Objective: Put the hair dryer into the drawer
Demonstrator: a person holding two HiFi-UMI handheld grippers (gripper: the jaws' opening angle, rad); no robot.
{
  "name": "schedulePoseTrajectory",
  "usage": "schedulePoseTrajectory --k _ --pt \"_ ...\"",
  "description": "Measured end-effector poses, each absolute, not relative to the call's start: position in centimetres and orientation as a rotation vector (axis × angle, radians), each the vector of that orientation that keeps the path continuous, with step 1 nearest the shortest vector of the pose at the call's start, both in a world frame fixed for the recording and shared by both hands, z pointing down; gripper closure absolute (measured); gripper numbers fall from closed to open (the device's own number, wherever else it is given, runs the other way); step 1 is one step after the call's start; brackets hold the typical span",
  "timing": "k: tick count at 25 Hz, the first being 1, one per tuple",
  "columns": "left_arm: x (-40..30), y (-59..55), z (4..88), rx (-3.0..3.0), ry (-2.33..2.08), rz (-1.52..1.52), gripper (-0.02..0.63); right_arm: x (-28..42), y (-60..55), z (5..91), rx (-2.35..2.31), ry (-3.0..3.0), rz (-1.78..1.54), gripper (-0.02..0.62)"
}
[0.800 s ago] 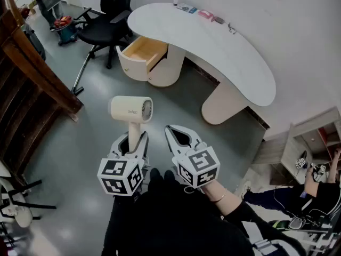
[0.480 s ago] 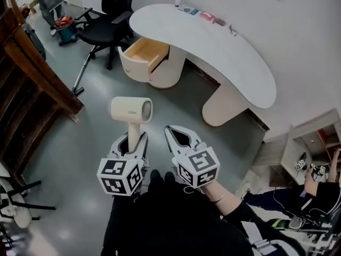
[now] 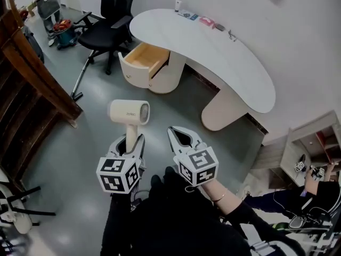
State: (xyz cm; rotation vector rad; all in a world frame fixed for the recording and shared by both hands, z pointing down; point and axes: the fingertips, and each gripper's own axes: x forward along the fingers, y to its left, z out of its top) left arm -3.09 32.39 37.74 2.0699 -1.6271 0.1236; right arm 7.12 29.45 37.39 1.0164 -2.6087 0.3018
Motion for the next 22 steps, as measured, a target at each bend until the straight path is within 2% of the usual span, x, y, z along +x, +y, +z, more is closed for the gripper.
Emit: schedulePoseTrajectory --k 22 --pt "-6.9 21.9 38.6 2.037 -1.660 0.130 0.460 6.6 17.6 38.6 1.128 -2.565 0.365 0.595"
